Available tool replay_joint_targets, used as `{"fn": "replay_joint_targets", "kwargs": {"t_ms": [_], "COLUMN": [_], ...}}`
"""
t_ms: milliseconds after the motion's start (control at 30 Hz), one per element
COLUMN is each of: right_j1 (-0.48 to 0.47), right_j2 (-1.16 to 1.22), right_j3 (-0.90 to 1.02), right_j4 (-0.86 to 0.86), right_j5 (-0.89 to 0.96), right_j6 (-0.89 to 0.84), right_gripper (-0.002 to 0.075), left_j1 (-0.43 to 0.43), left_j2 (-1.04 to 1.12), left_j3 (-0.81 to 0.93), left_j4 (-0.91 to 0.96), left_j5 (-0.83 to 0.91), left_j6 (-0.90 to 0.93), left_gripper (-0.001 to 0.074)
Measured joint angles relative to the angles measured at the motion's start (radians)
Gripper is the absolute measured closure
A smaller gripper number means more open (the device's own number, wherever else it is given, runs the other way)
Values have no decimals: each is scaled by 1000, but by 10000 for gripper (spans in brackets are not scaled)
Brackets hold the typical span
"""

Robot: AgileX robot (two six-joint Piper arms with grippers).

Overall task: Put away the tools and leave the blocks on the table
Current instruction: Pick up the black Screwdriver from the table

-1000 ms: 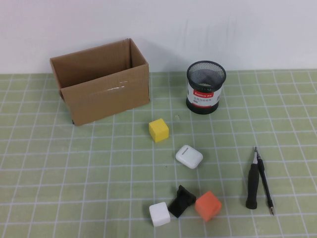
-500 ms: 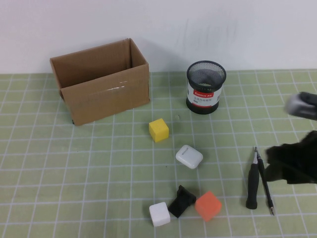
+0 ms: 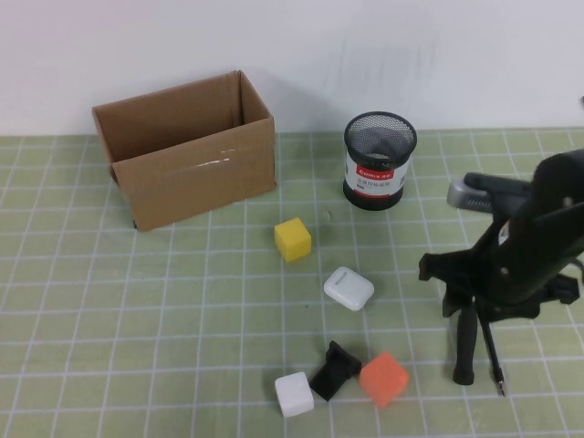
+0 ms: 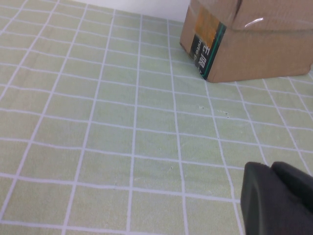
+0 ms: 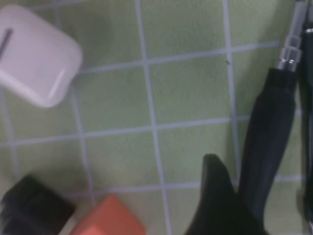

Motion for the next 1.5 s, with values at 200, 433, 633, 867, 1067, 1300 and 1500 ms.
{"fn": "replay_joint_targets", "kwargs": {"t_ms": [200, 433, 633, 867, 1067, 1300, 1500], "right_j1": [0, 0, 0, 0, 0, 0, 0], "right_j2": [105, 182, 194, 194, 156, -33, -53], "right_j3": [-4, -9, -19, -21, -9, -8, -6], "right_j4": [-6, -34, -51, -72, -72, -193, -272], "right_j5": [-17, -54, -47, -38, -85, -352, -754], "right_j6": [11, 18, 22, -3, -84, -122, -126], "right_gripper": [407, 463, 484, 574, 575, 575, 575], "left_j1": [0, 0, 0, 0, 0, 0, 0], "left_j2": [0, 0, 0, 0, 0, 0, 0], "left_j3": [0, 0, 0, 0, 0, 0, 0], "left_j4": [0, 0, 0, 0, 0, 0, 0], "left_j5": [0, 0, 0, 0, 0, 0, 0], "left_j6": [0, 0, 0, 0, 0, 0, 0], "left_gripper": [738, 738, 738, 738, 738, 738, 738]}}
